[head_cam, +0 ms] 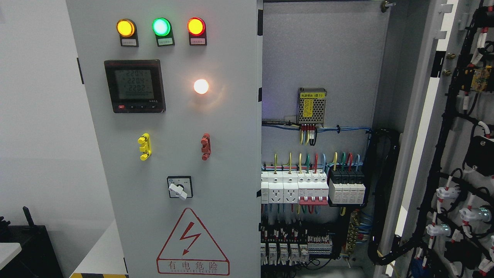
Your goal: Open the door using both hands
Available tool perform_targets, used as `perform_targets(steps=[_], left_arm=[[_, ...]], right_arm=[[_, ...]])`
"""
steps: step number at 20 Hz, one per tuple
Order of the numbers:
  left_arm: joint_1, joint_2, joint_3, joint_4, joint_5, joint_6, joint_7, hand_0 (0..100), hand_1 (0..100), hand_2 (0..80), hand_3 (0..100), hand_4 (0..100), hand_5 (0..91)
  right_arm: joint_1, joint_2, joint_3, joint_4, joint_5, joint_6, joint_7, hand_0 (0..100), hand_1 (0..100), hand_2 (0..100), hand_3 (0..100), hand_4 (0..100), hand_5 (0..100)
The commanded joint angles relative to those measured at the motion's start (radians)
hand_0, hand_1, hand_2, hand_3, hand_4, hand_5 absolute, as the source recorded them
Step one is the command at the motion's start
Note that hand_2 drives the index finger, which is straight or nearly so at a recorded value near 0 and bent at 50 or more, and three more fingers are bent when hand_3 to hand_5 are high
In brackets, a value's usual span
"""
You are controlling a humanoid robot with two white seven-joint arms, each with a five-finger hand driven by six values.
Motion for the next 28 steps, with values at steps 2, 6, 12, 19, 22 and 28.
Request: perform_targets(steps=[2, 6, 12, 19, 22, 28], left_arm=[[0.031, -0.034, 0.0, 0.0, 0.003, 0.0, -0.001, 0, 0, 0.0, 0, 4, 0.0], [0.031, -0.034, 0.0, 0.0, 0.003, 0.0, 0.001, 0, 0, 0.0, 0, 4, 0.0], [0.031, -0.034, 0.0, 0.0, 0.003, 0.0, 0.001, 0, 0, 0.0, 0, 4, 0.0], [0.031, -0.034, 0.0, 0.0, 0.003, 0.0, 0.001, 0, 0, 0.0, 0, 4, 0.0], [0.031, -0.034, 0.0, 0.0, 0.003, 0.0, 0.001, 0, 0, 0.0, 0, 4, 0.0], [0.031, -0.034, 0.0, 0.0, 0.003, 0.0, 0.001, 0, 0, 0.0, 0, 4, 0.0]], right_arm=[[-0.015, -0.029, 0.021, -0.255, 0.0, -0.022, 0.0, 0, 0, 0, 0, 0, 0], [-0.071, -0.022, 0.018, -0.275, 0.001, -0.039, 0.0, 0, 0, 0, 0, 0, 0], [-0.195, -0.022, 0.018, -0.272, 0.001, -0.04, 0.0, 0, 0, 0, 0, 0, 0], [-0.355, -0.024, 0.024, -0.26, 0.001, -0.03, 0.002, 0, 0, 0, 0, 0, 0], [-0.41, -0.027, 0.041, -0.249, 0.001, -0.011, 0.002, 0, 0, 0, 0, 0, 0], [-0.55, -0.03, 0.067, -0.165, 0.001, 0.042, 0.002, 0, 0, 0, 0, 0, 0]])
